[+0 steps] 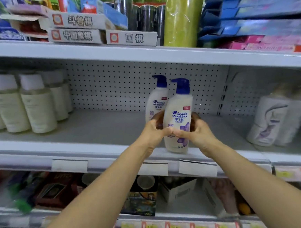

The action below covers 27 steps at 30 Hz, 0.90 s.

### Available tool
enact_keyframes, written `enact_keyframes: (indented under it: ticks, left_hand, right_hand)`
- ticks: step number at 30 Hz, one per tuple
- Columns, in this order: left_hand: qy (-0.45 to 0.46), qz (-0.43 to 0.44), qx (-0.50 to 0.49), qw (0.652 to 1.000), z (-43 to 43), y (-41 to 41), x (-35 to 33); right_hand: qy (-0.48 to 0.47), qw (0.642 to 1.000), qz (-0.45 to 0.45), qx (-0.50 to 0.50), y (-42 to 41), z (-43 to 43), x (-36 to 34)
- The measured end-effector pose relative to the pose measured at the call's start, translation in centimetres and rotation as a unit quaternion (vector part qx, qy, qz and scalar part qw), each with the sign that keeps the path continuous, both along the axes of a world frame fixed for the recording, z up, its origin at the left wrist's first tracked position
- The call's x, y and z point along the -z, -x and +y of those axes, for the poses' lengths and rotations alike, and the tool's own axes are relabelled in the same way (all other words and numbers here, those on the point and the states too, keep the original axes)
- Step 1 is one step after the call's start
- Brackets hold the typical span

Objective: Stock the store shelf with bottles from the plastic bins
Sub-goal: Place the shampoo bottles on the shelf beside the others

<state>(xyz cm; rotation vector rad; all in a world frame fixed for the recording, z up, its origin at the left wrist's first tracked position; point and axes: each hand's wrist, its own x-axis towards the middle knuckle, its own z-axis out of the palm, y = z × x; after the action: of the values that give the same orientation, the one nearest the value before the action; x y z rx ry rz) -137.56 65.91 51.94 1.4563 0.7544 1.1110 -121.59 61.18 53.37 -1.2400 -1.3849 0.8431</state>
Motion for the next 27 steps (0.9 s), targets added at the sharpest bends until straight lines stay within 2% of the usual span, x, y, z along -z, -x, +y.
enact_keyframes:
  ticks: [5, 7, 9, 11, 13, 15, 20, 23, 27]
  left_hand:
    - [0.008, -0.009, -0.035, 0.999, 1.1, -1.3, 0.8]
    - [0.002, -0.008, -0.145, 0.989, 1.9, -1.5, 0.8]
    - [0.005, 0.003, -0.267, 0.964, 3.4, -1.1, 0.8]
    - [0.041, 0.051, -0.302, 0.951, 4.8, -0.5, 0.5]
    - [0.088, 0.084, -0.274, 0.954, 5.9, -0.2, 0.0]
    - [0.102, 0.078, -0.225, 0.966, 6.3, -0.5, -0.3]
    - [0.043, 0.097, -0.183, 0.977, 6.9, -2.0, -0.1]
    - [0.047, 0.067, -0.149, 0.985, 6.6, -3.4, 0.0]
    - [0.056, 0.075, -0.129, 0.987, 6.6, -5.7, 0.4]
  right_hand:
    - [-0.018, 1.0, 0.007, 0.014, -1.3, 1.0, 1.1]
    - [-0.012, 1.0, 0.003, 0.014, -1.8, 1.3, 1.0]
    - [-0.006, 1.0, -0.001, 0.012, -2.5, 1.7, 1.0]
    - [-0.001, 1.0, -0.007, 0.013, -3.1, 2.0, 1.0]
    - [0.004, 1.0, -0.014, 0.011, -3.7, 2.3, 0.9]
    - [0.005, 1.0, -0.015, 0.008, -4.2, 2.4, 0.9]
    - [0.009, 1.0, -0.015, -0.004, -5.0, 2.7, 1.1]
    - [0.012, 1.0, -0.016, -0.01, -5.4, 3.0, 1.2]
    - [0.015, 1.0, -0.022, -0.008, -6.4, 3.0, 1.1]
